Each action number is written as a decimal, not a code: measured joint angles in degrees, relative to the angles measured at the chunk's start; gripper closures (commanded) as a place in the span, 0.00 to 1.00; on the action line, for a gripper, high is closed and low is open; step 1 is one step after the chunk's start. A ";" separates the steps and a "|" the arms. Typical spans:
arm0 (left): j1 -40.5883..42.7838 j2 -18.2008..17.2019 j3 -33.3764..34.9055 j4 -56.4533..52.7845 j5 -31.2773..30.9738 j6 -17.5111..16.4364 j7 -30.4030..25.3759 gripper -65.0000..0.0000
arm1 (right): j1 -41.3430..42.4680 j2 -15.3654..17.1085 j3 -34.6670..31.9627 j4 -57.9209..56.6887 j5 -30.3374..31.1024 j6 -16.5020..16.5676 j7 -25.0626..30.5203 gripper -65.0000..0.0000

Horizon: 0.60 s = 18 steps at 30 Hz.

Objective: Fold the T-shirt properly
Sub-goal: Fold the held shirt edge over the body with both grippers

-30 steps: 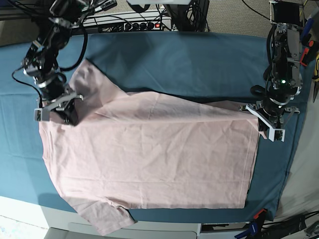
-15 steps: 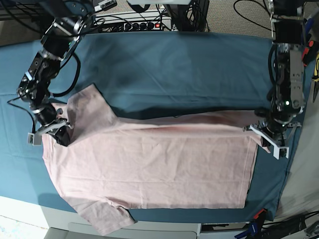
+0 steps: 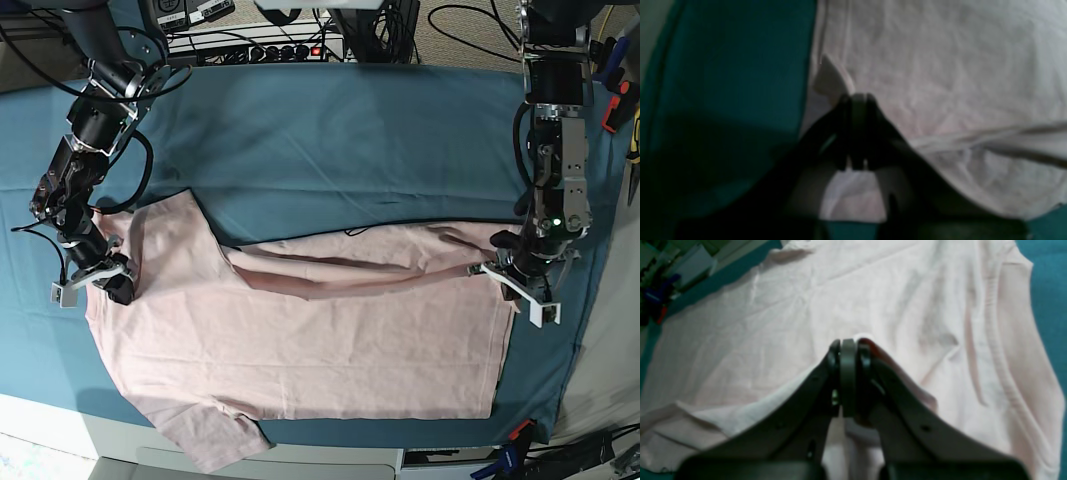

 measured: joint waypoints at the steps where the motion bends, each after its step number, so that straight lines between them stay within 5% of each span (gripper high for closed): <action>1: -0.26 0.00 0.37 -0.04 0.07 -0.02 -0.07 1.00 | 0.00 0.17 0.00 -0.07 -0.31 -0.68 0.35 1.00; 18: -2.86 -0.02 4.81 -0.04 6.71 0.15 -0.76 1.00 | 0.02 0.48 0.02 -0.09 -0.70 -1.95 0.76 1.00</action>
